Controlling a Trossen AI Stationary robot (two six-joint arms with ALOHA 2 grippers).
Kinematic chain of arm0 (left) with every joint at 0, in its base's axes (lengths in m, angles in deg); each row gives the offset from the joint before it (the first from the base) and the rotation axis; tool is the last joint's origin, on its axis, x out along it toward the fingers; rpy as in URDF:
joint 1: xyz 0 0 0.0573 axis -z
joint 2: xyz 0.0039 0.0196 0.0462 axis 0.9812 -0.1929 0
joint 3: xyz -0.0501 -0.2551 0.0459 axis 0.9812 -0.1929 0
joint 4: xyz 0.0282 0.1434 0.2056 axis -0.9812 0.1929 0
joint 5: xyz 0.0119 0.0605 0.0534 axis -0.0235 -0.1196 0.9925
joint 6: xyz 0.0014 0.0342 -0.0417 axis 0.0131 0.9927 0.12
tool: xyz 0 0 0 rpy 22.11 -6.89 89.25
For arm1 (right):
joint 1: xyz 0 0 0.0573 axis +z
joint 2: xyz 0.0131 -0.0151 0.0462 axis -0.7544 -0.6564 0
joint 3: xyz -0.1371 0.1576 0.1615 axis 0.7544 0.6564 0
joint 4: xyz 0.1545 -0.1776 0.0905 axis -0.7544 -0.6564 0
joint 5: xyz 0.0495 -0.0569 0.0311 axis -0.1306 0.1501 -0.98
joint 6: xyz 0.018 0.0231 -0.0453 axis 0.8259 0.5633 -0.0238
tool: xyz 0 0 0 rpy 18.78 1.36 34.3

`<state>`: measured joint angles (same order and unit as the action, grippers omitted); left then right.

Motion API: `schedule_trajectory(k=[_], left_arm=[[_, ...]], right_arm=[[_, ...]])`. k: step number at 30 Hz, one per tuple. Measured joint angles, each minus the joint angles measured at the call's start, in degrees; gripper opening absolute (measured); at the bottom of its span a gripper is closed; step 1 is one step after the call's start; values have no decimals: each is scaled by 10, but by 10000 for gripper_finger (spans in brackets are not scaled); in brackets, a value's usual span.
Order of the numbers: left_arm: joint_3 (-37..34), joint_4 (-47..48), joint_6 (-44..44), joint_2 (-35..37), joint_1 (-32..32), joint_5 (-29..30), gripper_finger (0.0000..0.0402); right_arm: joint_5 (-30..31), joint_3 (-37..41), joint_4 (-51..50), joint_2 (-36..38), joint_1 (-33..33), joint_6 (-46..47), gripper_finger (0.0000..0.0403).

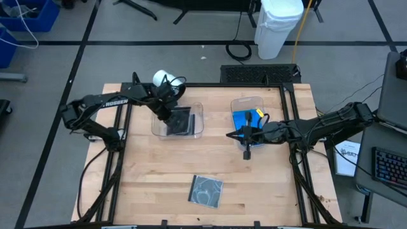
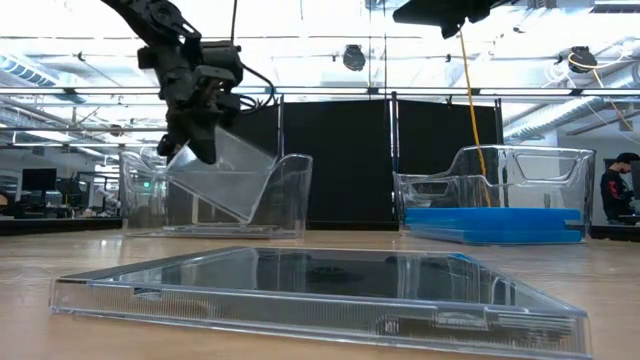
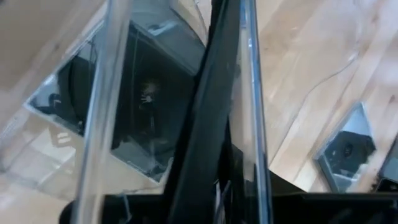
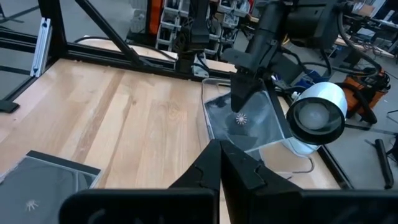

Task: Pick & place jewel cases by type
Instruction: Put the bottom black cd case into the left transparent bin

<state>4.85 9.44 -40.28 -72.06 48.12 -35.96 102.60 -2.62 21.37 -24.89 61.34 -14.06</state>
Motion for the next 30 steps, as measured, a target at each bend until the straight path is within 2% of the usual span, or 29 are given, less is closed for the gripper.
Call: schedule_trajectory(k=[7, 15, 20, 24, 27, 30], left_arm=[[0, -4, 3, 0, 0, -4, 49], [0, -5, 6, 2, 14, -3, 55], [0, -2, 69, 5, 22, -3, 57], [0, -2, 82, 7, 31, 4, 60], [0, -2, 82, 7, 37, 8, 79], [0, -2, 78, 7, 49, 39, 116]], right_arm=[[1, 0, 7, 0, 0, 0, 0], [1, 0, 8, 0, 0, 0, 0], [2, 0, 8, 0, 0, 0, 0], [2, 0, 8, 0, 0, 0, 0], [2, 0, 9, 0, 0, 0, 0], [2, 0, 9, 0, 0, 0, 0]])
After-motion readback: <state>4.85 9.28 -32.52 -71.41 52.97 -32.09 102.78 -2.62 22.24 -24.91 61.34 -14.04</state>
